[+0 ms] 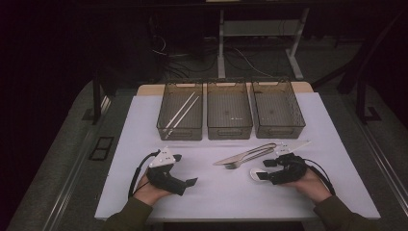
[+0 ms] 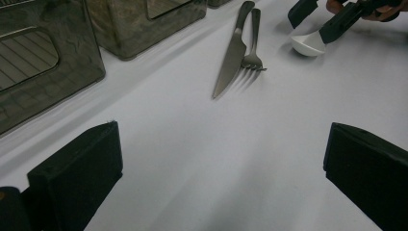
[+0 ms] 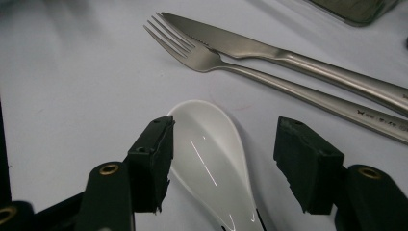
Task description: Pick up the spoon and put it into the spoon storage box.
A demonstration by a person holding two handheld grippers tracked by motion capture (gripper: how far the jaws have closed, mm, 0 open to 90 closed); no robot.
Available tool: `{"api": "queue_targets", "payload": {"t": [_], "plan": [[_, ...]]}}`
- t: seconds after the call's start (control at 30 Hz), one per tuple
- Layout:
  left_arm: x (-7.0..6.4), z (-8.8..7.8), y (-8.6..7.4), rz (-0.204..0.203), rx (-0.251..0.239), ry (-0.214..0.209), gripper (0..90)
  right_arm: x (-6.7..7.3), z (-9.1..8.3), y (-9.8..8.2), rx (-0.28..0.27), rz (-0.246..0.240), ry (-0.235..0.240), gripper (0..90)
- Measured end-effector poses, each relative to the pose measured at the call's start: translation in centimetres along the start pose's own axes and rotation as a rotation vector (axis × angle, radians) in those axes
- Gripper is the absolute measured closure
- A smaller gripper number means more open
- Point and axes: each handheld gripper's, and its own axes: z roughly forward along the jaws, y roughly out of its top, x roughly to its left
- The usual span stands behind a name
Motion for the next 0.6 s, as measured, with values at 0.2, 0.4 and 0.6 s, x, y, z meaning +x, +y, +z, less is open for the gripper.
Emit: {"api": "queue_targets", "payload": {"t": [0.2, 0.4, 0.6], "plan": [[-0.02, 0.03, 0.00, -0.002, -0.003, 0.001, 0.0, 0.27, 0.59, -0.10, 0.032, -0.025, -0.006, 42.7], [-0.03, 0.05, 0.00, -0.001, 0.001, -0.001, 0.0, 0.47, 0.82, -0.15, 0.044, -0.044, -0.007, 45.0], [-0.04, 0.08, -0.01, 0.000, 0.002, -0.002, 0.0, 0.68, 0.89, -0.17, 0.056, -0.068, -0.001, 47.5]]}}
